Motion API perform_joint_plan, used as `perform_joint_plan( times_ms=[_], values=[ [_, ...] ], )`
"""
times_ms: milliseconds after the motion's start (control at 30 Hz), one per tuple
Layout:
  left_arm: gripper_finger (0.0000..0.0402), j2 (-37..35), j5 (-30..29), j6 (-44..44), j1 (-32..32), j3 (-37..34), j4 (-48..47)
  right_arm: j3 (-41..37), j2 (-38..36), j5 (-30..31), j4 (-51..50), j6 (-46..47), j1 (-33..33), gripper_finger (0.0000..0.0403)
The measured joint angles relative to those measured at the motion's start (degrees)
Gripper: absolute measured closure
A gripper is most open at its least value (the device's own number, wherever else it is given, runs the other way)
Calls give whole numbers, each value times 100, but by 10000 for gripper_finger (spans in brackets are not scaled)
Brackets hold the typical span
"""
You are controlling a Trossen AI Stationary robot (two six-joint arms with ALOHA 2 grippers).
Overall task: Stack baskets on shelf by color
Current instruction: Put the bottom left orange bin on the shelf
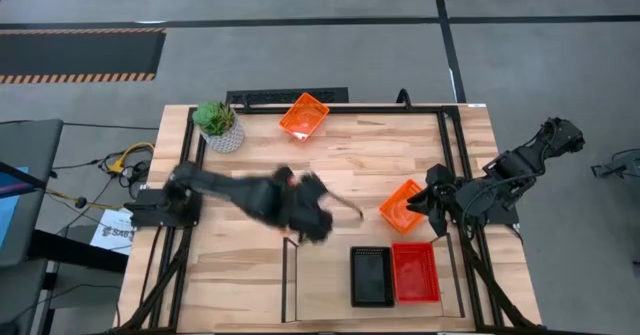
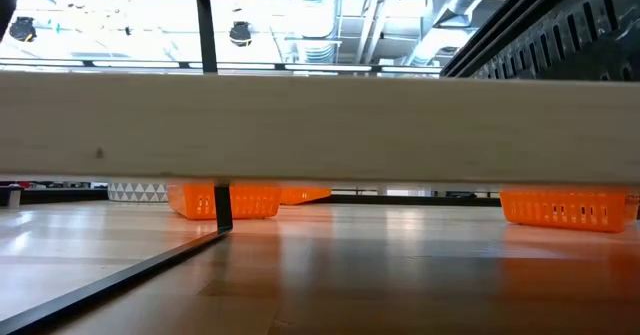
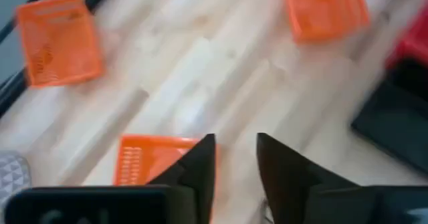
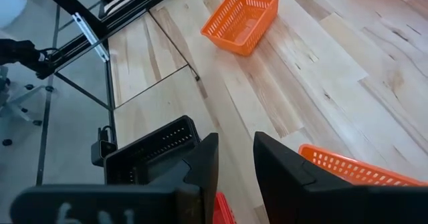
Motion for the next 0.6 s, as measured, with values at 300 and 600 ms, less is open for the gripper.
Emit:
perform_joint_plan(
  times_ms=[300,600],
  values=[
    [250,-829,674,1167,1490,-1459,206,0,0,12,-2,178,0,285],
    [260,-2079,1536,1695,2202,-5009,2587,0,2,363,-18,151,-39,285]
  ],
)
